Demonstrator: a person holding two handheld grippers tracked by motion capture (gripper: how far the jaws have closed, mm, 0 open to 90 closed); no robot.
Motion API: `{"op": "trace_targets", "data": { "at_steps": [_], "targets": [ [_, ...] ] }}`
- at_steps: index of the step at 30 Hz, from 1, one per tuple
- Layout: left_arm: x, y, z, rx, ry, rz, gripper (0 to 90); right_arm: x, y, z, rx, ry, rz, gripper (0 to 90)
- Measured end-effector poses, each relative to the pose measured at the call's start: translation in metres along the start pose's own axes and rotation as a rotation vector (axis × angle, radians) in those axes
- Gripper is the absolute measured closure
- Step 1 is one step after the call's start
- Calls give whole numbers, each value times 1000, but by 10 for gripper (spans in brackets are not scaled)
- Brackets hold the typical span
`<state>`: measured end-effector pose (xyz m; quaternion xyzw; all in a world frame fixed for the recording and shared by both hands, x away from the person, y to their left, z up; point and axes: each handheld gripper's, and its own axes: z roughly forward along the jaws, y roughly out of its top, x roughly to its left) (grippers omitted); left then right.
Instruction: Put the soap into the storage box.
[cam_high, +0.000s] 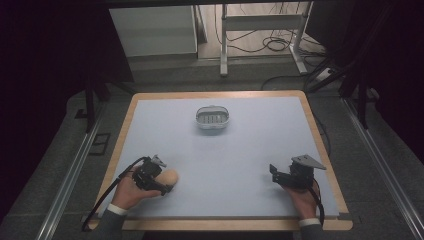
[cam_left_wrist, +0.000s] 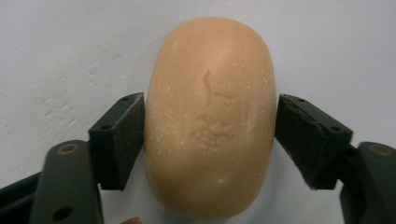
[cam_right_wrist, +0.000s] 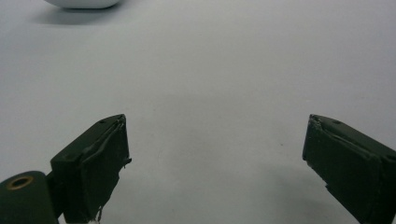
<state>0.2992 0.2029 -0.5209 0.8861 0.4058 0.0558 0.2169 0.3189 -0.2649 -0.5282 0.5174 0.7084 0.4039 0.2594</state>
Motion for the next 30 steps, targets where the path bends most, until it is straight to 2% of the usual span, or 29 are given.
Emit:
{"op": "trace_targets", "data": {
  "at_steps": [15,30],
  "targets": [
    [-1,0,-1,-9,10,0,320,0,0,0,4,-1,2,72],
    [0,6,-5,-25,-8,9,322,0,0,0,5,-5,8,72]
  ]
}}
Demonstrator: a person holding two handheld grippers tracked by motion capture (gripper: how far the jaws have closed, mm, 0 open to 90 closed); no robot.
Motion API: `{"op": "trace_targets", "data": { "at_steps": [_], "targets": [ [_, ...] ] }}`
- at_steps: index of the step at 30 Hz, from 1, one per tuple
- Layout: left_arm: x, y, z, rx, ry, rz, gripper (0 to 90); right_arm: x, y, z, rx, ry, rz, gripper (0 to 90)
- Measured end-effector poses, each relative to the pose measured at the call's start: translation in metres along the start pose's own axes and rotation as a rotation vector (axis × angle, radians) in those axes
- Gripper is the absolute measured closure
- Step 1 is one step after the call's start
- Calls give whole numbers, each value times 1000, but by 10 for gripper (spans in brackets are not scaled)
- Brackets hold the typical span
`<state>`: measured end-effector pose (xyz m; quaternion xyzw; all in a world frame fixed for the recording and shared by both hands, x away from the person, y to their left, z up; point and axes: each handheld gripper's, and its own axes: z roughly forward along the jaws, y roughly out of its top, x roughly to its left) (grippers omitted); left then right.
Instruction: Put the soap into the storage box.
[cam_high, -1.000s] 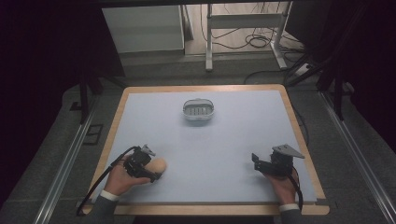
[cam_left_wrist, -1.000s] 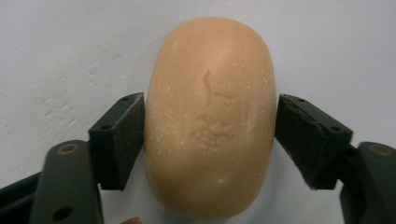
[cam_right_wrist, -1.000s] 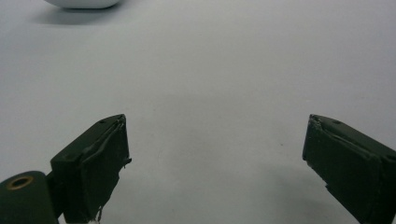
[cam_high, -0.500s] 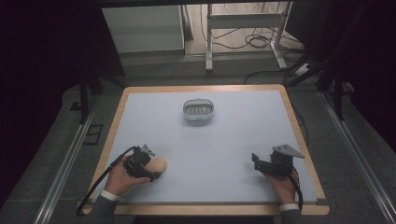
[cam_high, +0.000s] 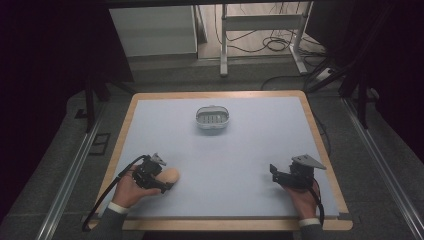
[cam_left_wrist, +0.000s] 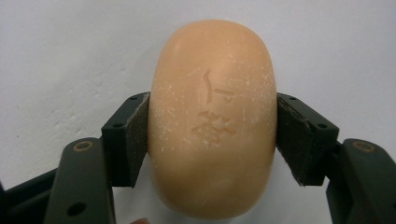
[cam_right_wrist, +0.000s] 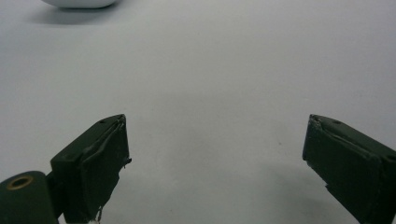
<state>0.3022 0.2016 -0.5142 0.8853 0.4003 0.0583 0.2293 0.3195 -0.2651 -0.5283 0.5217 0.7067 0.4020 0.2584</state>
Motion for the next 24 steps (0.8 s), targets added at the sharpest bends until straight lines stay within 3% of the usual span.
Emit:
{"op": "trace_targets", "data": {
  "at_steps": [7,24],
  "targets": [
    [1,6,-1,-7,-16,4,321,0,0,0,4,1,2,72],
    [3,19,-7,-24,-6,8,322,-1,0,1,10,-2,4,72]
  ]
}}
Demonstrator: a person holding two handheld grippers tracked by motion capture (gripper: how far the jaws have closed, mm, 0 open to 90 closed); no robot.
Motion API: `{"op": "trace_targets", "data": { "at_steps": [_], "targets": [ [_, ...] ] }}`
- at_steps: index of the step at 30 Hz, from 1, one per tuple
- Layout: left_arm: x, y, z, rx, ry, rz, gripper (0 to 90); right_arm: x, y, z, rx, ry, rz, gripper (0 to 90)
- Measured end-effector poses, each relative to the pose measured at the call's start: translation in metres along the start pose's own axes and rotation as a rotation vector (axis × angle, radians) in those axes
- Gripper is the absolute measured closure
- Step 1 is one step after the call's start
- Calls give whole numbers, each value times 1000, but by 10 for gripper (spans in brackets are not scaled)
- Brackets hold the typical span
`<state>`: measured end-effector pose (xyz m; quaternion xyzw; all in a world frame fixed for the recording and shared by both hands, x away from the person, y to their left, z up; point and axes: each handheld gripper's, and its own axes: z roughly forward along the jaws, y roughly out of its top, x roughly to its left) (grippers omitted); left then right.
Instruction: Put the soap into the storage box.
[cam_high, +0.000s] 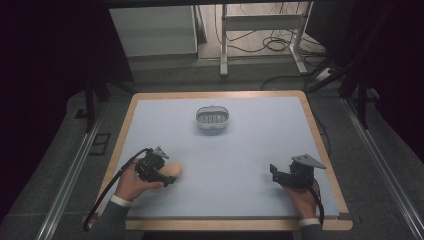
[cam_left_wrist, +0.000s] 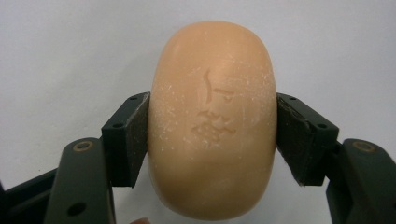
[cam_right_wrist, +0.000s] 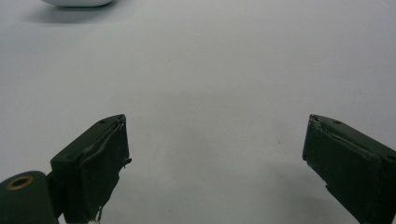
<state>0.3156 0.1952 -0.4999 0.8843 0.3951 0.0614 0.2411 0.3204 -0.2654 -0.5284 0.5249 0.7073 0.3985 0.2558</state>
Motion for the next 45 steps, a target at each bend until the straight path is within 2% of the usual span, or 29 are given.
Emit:
{"op": "trace_targets", "data": {
  "at_steps": [14,23,35,45],
  "targets": [
    [3,3,-1,-5,1,-3,322,0,0,1,11,-8,8,72],
    [1,11,-4,-10,4,11,322,-1,0,1,12,-6,8,72],
    [1,22,-13,-40,7,22,322,-1,0,1,12,-7,9,72],
    [3,31,-13,-42,6,28,322,-1,0,2,12,-8,9,72]
  ]
}}
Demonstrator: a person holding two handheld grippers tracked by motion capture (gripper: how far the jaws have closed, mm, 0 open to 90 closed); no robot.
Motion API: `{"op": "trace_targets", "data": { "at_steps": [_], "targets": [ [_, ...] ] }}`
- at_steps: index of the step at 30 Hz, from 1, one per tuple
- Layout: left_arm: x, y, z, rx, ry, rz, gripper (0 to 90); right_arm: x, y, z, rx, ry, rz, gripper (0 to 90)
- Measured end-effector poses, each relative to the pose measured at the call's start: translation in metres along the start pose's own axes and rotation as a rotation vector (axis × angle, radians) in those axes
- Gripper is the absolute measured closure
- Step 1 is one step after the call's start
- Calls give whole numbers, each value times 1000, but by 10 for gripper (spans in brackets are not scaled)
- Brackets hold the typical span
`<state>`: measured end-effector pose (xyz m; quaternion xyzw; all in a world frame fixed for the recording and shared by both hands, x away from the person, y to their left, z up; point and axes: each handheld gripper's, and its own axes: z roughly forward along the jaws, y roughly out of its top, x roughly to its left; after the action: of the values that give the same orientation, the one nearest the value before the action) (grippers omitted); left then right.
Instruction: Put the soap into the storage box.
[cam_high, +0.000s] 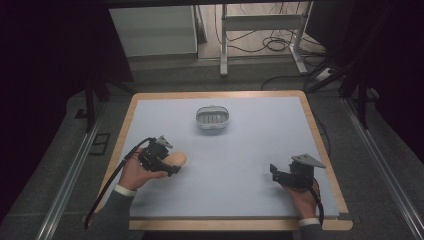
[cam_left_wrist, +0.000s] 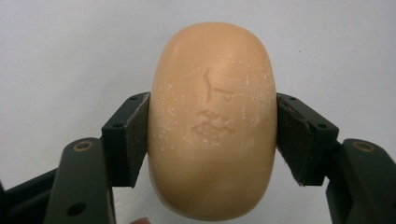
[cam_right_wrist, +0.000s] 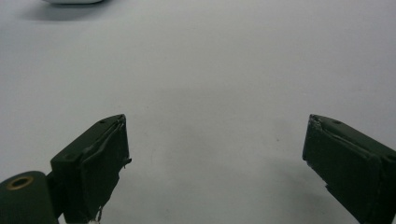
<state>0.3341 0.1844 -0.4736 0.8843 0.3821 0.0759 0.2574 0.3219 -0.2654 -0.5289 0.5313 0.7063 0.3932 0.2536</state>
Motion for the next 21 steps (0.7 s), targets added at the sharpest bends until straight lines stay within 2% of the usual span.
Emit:
{"op": "trace_targets", "data": {
  "at_steps": [21],
  "targets": [
    [-1,15,2,-8,-5,11,322,0,0,0,3,0,-2,72]
  ]
}}
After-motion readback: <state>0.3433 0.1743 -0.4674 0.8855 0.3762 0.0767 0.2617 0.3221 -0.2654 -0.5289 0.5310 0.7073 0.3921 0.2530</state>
